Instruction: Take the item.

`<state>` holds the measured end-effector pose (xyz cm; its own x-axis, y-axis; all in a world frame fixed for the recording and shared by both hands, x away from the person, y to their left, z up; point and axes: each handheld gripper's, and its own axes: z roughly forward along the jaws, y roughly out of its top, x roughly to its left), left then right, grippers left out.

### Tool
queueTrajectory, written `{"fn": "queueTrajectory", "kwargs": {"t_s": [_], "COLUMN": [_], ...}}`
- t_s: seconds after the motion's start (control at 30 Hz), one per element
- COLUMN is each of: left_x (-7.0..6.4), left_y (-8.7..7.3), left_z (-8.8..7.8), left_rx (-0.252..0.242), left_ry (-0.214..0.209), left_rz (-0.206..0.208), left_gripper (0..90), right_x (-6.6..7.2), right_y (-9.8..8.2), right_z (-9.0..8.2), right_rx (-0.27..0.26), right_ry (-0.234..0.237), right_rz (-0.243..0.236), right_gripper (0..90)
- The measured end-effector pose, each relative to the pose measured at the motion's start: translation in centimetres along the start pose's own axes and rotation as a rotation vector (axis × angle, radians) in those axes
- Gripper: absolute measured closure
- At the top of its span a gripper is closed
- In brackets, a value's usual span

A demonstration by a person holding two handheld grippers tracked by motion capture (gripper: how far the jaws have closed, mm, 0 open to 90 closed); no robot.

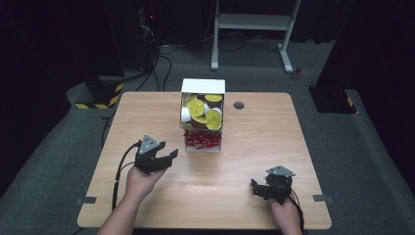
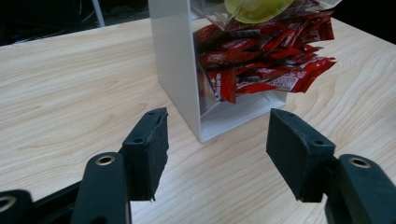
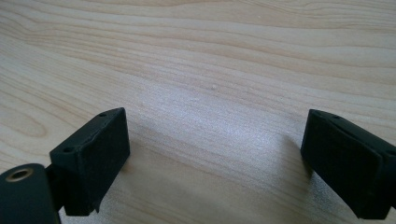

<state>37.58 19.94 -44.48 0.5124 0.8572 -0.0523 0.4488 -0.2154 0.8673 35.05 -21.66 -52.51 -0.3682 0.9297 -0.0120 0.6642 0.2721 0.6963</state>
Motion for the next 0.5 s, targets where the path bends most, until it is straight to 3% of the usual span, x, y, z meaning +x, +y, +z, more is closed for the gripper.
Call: {"fn": "queueTrajectory", "kwargs": {"t_s": [0.5], "left_x": [-1.0], "left_y": [1.6], "left_z": [2.2], "left_rx": [-0.02], "left_ry": [-0.012], "left_rz": [0.006], "left_gripper": [43.1], "right_x": [0.1], "right_y": [0.0], "right_z": [0.0], "right_rx": [-0.002], "right_ry": [0.009], "right_rz": [-0.005], "right_gripper": [7.8]}}
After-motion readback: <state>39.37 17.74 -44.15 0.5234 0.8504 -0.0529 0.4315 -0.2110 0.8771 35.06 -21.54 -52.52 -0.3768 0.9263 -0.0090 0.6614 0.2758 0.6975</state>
